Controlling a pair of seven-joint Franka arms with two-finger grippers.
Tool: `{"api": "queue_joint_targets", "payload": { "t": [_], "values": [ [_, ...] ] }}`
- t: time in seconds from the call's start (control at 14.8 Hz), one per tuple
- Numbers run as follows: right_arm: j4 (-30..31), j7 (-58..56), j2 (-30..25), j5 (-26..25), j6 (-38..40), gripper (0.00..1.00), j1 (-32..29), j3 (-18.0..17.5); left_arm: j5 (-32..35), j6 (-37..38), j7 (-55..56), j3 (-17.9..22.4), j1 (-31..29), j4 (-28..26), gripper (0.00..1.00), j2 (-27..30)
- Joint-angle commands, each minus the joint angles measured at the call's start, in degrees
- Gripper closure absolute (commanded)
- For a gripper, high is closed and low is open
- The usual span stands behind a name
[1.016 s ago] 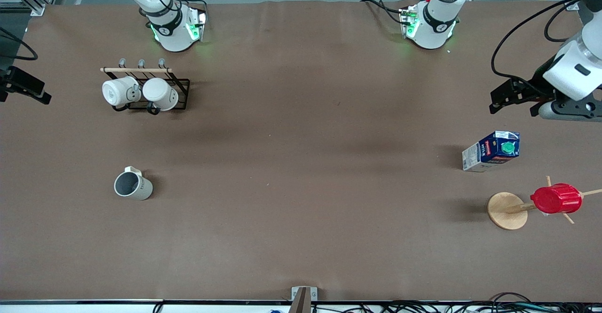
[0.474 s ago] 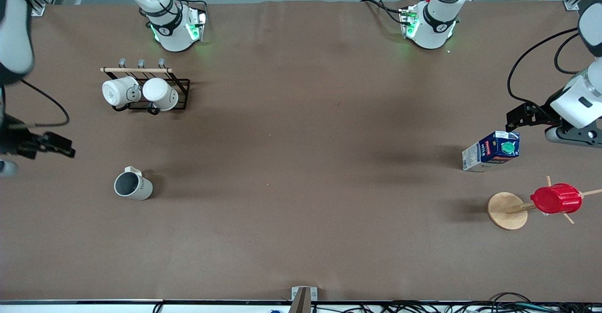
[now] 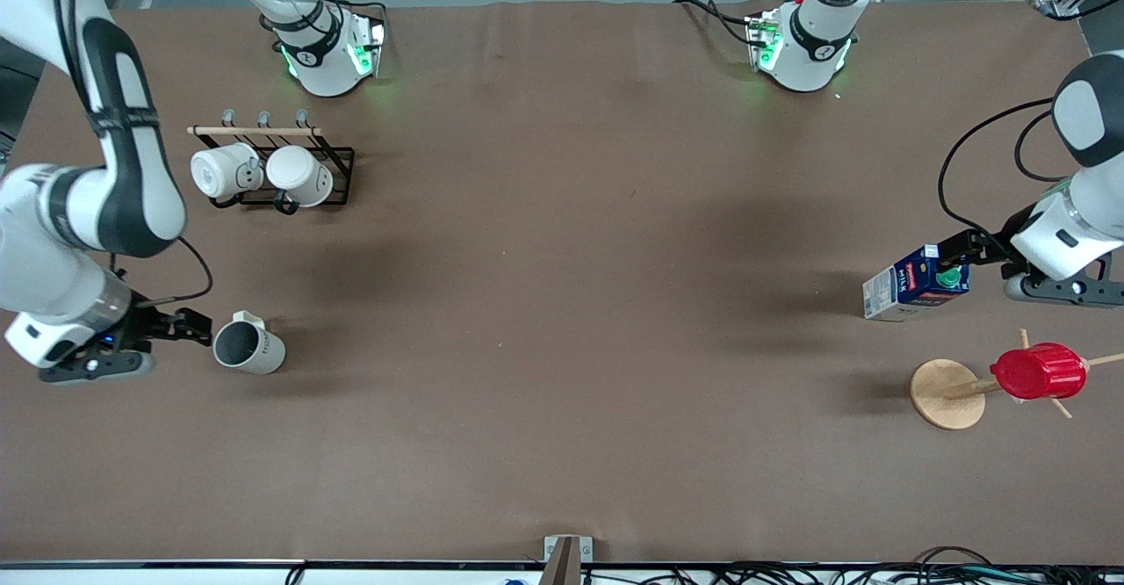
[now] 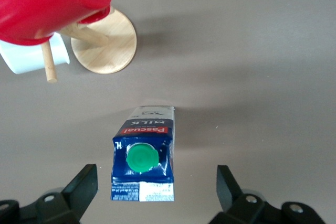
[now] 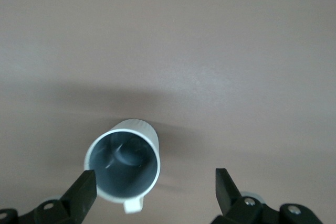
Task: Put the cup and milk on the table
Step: 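Grasp the white mug with the right gripper while the left gripper grasps the carton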
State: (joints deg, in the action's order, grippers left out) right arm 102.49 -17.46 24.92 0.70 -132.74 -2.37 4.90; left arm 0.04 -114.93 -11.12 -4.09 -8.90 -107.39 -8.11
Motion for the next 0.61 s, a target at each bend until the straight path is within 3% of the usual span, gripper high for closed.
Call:
{"api": "queue_joint_targets", "payload": {
  "t": [0.0,0.2,0.41,0.47,0.54],
  "values": [
    [1.1,-4.1,2.8,-0.4,-3.7,0.0,-1.1,-0.3,0.0,-1.2,0.3,-0.3,-1.3,-0.1,0.0,-1.5],
    [3.3,-4.3,4.3,-0.4,-8.7,0.02,-1.0,-0.3,0.0,-3.1,0.4,-0.3,-2.0,-1.1,0.0,-2.4],
    [5.2,-4.2,4.3,-0.4,-11.1,0.13,-0.5,-0.3,0.0,-4.2,0.9,-0.3,-1.9,-2.3,0.0,-3.0],
    [5.3,-4.2,4.3,-0.4,-11.1,0.21,-0.5,-0.3,0.0,-4.3,1.4,-0.3,-1.9,-2.5,0.0,-3.4],
    [5.2,-4.2,4.5,-0.4,-11.2,0.37,-0.4,-0.4,0.0,-4.5,1.6,-0.3,-1.8,-2.5,0.0,-3.8]
  ]
}}
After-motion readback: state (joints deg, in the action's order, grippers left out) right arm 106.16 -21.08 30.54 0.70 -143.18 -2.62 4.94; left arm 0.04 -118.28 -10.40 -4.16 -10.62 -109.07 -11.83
